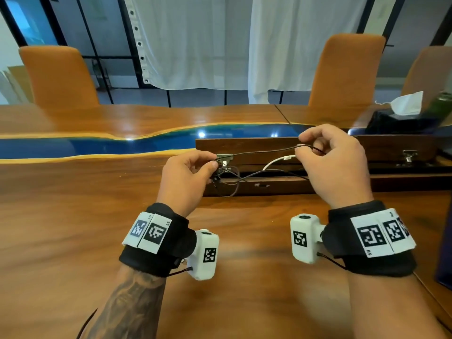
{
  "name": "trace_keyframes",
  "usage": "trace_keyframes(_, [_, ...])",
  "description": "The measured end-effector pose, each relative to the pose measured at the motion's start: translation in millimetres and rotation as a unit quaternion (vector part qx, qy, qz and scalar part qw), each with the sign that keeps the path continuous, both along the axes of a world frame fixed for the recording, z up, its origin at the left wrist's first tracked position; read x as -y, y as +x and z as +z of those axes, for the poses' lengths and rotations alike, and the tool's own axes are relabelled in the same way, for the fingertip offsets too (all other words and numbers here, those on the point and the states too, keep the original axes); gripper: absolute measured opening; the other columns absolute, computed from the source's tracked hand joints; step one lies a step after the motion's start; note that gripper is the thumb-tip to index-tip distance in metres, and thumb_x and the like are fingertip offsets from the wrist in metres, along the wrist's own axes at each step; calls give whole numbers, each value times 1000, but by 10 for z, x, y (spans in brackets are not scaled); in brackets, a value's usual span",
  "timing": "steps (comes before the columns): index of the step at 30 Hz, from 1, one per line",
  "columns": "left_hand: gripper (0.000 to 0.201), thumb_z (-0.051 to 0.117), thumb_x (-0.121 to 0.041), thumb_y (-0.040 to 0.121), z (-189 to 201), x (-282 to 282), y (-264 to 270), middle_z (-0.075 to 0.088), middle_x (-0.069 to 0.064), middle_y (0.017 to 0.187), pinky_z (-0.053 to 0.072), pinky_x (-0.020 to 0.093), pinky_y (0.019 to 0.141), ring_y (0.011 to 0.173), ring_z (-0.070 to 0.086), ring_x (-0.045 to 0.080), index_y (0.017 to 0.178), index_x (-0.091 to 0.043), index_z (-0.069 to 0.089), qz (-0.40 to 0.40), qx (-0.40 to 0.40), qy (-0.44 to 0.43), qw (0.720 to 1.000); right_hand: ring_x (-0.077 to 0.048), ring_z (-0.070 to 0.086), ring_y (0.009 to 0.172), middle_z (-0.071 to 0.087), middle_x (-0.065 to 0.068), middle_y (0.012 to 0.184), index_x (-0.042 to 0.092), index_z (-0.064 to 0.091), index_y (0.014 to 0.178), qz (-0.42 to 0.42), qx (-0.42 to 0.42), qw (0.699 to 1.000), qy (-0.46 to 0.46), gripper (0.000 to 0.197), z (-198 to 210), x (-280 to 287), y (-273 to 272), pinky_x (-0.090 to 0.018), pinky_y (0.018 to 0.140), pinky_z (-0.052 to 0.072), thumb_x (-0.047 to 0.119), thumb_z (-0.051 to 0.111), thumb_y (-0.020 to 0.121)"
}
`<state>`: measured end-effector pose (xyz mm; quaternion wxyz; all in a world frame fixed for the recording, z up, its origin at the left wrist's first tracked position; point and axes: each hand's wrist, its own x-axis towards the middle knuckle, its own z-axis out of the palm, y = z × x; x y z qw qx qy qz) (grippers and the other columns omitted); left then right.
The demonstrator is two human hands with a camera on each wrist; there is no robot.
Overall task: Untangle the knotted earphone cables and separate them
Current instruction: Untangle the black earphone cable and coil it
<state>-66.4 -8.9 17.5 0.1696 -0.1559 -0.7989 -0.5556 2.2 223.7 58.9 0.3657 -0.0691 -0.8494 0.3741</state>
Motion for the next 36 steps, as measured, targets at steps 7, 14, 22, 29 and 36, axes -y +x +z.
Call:
trace_keyframes(7, [9,66,-18,96,99,-81,115,69,-2,67,48,12,65,65,64,0,92,-22,73,-52,1,56,997,-13,51,116,55,11,115,34,67,109,61,98,992,50,22,-13,-28,-20,-42,104,45,22,63,91])
trace_keyframes(14, [27,67,-34,91,151,-254,253,66,-10,62,46,15,57,58,60,2,74,-14,70,-97,-27,39,994,-13,63,82,66,5,87,20,69,92,210,-72,975,11,12,167,325,151,-21,71,50,31,70,94])
trace_keyframes(22, [34,64,-41,87,174,-333,309,62,9,71,48,31,56,65,57,23,76,-8,66,-174,53,152,971,-6,60,86,67,11,86,29,69,90,246,94,962,73,6,142,235,144,-18,72,46,31,67,95])
trace_keyframes(29, [19,64,-28,95,169,-222,276,62,0,74,51,24,63,69,57,11,88,-11,69,-200,25,14,979,-8,66,89,71,8,88,24,73,89,190,27,981,-38,7,167,166,128,-28,82,54,25,67,94])
trace_keyframes(36, [5,65,-20,93,216,-272,323,64,1,88,54,28,62,76,62,17,93,-15,63,-195,14,74,978,-10,70,71,73,-1,75,7,63,99,241,12,957,-159,6,146,279,103,-21,69,57,12,60,100])
